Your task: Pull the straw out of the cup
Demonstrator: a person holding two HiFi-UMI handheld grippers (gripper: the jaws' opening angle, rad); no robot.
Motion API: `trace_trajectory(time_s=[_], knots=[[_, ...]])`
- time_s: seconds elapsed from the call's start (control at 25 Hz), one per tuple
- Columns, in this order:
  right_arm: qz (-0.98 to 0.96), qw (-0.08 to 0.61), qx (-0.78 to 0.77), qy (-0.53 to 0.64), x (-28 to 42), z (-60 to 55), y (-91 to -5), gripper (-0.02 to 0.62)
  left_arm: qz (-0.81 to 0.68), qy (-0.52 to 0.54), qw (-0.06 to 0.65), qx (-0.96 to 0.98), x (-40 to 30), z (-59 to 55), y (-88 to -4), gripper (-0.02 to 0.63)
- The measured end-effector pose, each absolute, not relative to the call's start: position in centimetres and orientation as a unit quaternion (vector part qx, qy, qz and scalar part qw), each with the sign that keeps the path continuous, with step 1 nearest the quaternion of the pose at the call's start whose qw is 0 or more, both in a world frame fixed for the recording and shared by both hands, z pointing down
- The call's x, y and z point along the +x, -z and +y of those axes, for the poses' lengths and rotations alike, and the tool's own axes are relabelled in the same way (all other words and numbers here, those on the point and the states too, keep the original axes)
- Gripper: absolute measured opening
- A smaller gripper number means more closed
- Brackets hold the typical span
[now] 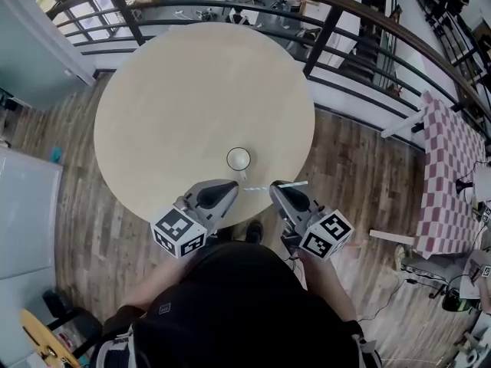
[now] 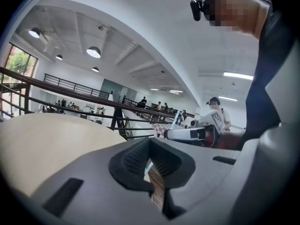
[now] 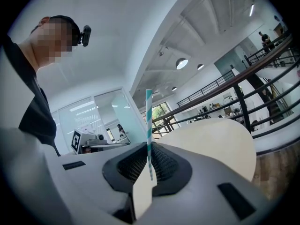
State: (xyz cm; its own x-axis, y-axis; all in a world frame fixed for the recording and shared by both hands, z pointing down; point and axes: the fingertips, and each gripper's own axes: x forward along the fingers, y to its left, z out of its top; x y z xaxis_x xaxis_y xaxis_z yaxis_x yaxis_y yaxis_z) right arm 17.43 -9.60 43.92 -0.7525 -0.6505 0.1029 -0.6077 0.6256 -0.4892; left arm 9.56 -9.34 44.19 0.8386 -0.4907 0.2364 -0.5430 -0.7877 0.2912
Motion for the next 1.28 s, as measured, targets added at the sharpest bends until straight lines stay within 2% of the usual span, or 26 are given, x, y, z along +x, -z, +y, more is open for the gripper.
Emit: trace_trajectory(time_s=[1.28], knots=[[0.917, -0.002, -0.293, 0.27, 13.9, -12.9, -46.0, 0.04, -0.343, -0.061, 0.182, 0.92, 5.5, -11.2, -45.8, 0.008]])
